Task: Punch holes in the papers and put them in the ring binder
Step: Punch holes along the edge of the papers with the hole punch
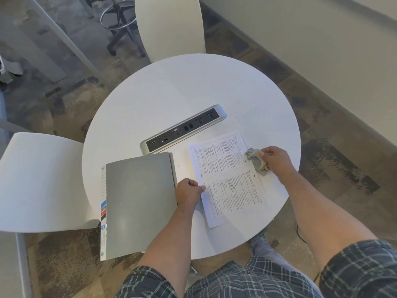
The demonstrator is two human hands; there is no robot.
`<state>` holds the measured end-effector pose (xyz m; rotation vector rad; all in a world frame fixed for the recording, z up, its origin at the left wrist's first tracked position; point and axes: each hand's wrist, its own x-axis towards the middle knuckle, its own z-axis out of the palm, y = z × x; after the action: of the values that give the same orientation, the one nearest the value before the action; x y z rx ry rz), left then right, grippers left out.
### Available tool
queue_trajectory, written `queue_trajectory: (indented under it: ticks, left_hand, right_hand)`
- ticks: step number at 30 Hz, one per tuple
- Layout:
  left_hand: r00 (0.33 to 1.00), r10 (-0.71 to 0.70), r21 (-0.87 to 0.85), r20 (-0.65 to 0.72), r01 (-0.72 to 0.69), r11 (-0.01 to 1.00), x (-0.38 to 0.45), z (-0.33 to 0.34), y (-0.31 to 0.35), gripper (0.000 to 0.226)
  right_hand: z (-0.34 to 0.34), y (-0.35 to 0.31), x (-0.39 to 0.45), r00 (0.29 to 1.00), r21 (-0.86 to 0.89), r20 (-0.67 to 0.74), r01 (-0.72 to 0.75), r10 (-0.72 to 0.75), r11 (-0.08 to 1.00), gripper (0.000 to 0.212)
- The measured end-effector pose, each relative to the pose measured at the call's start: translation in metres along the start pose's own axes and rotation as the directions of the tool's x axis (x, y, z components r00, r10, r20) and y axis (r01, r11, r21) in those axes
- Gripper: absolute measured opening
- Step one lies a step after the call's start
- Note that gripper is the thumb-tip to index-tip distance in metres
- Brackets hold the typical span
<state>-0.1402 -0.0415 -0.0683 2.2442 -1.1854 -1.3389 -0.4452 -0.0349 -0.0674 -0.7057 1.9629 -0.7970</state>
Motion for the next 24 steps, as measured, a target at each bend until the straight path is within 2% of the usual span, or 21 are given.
queue_trajectory:
  ticks: [2,5,11,13,16,19,24]
  left_hand:
    - [1.000,-0.010,-0.006,0.003,0.010,1.000,0.000,0.000,0.001,0.027]
    - [1.000,-0.009,0.002,0.007,0.009,1.000,0.000,-0.001,0.002,0.029]
    - [1.000,-0.003,0.010,0.011,0.003,1.000,0.000,-0.001,0.001,0.028]
    - [1.000,-0.006,0.010,0.008,0.006,1.000,0.000,0.000,0.001,0.029]
    - [1.000,-0.005,0.017,0.002,0.005,1.000,0.001,0.001,0.001,0.028]
    - [1.000,0.005,0.019,-0.001,-0.005,1.000,0.000,0.001,0.001,0.029]
    - [1.000,0.006,0.013,0.005,-0.006,1.000,-0.002,0.001,0.001,0.030]
  right_hand:
    - [0.003,-0.002,-0.003,0.999,-0.072,-0.043,0.023,-0.026,0.997,0.009]
    - [0.002,-0.006,-0.004,0.995,-0.273,-0.069,0.050,-0.071,0.961,0.015]
    - [-0.009,-0.012,0.001,0.997,-0.406,-0.027,0.059,-0.076,0.912,0.025]
    - [-0.015,-0.014,0.003,0.999,-0.427,-0.030,0.022,-0.039,0.904,0.033]
    - [-0.021,-0.024,0.003,0.999,-0.561,-0.021,-0.045,0.040,0.827,0.042]
    - [-0.020,-0.031,0.004,0.995,-0.615,-0.023,-0.088,0.094,0.784,0.047]
    - [-0.015,-0.041,0.001,0.981,-0.700,-0.129,-0.196,0.148,0.687,0.058]
